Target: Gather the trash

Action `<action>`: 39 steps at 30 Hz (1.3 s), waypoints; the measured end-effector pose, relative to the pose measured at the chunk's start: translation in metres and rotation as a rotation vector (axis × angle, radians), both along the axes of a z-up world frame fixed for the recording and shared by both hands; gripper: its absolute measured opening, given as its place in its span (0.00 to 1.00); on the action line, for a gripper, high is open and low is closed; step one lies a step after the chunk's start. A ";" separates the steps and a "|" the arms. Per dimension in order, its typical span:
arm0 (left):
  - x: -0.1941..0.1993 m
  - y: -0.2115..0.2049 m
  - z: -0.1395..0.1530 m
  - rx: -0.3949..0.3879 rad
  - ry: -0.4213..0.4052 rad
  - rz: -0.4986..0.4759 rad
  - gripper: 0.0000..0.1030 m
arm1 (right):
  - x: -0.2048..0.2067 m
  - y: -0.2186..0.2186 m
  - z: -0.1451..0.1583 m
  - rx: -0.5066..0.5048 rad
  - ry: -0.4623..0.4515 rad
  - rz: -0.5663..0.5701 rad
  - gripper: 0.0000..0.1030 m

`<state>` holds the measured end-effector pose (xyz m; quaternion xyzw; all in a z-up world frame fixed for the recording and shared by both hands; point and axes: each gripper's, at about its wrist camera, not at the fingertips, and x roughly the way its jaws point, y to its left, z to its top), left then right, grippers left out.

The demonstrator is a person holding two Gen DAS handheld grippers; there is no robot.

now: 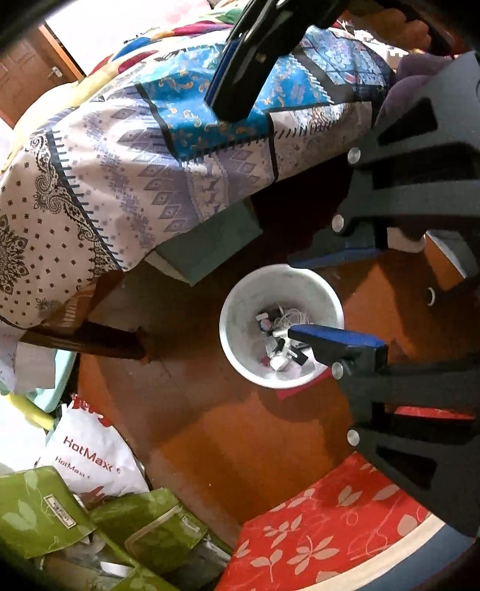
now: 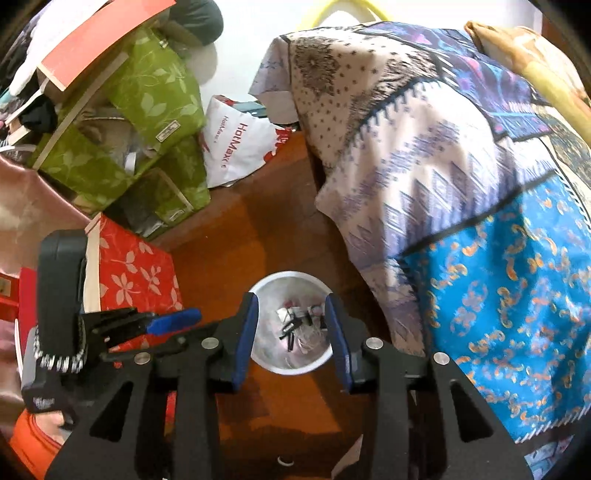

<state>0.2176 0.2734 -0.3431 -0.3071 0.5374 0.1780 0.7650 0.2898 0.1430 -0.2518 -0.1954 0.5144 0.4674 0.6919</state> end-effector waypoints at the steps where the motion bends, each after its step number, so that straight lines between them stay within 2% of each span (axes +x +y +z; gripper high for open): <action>1: -0.001 -0.001 0.002 0.008 0.001 0.000 0.29 | -0.001 -0.005 0.003 -0.001 -0.010 -0.008 0.33; 6: -0.008 -0.010 0.036 0.069 -0.030 -0.013 0.29 | -0.006 -0.024 0.025 0.028 -0.043 -0.028 0.33; 10: -0.019 -0.025 0.084 0.167 -0.098 -0.028 0.29 | -0.016 -0.048 0.060 0.095 -0.090 -0.065 0.33; 13: -0.032 -0.044 0.130 0.251 -0.171 -0.048 0.29 | -0.028 -0.068 0.089 0.143 -0.130 -0.090 0.33; 17: -0.052 -0.069 0.185 0.323 -0.277 -0.065 0.29 | -0.046 -0.102 0.130 0.219 -0.189 -0.122 0.33; 25: -0.104 -0.133 0.292 0.430 -0.539 -0.121 0.32 | -0.100 -0.193 0.218 0.382 -0.387 -0.247 0.33; 29: -0.134 -0.166 0.334 0.454 -0.663 -0.177 0.36 | -0.133 -0.234 0.252 0.462 -0.487 -0.338 0.37; 31: -0.149 -0.183 0.349 0.454 -0.720 -0.213 0.42 | -0.153 -0.254 0.267 0.502 -0.533 -0.406 0.38; 33: -0.166 -0.198 0.359 0.456 -0.765 -0.244 0.44 | -0.171 -0.267 0.274 0.527 -0.573 -0.455 0.38; 36: -0.190 -0.219 0.367 0.506 -0.799 -0.294 0.44 | -0.202 -0.284 0.278 0.537 -0.658 -0.549 0.41; 37: -0.199 -0.226 0.369 0.524 -0.809 -0.304 0.49 | -0.212 -0.288 0.278 0.529 -0.684 -0.577 0.44; 39: -0.212 -0.236 0.370 0.537 -0.820 -0.311 0.60 | -0.227 -0.293 0.278 0.512 -0.716 -0.617 0.62</action>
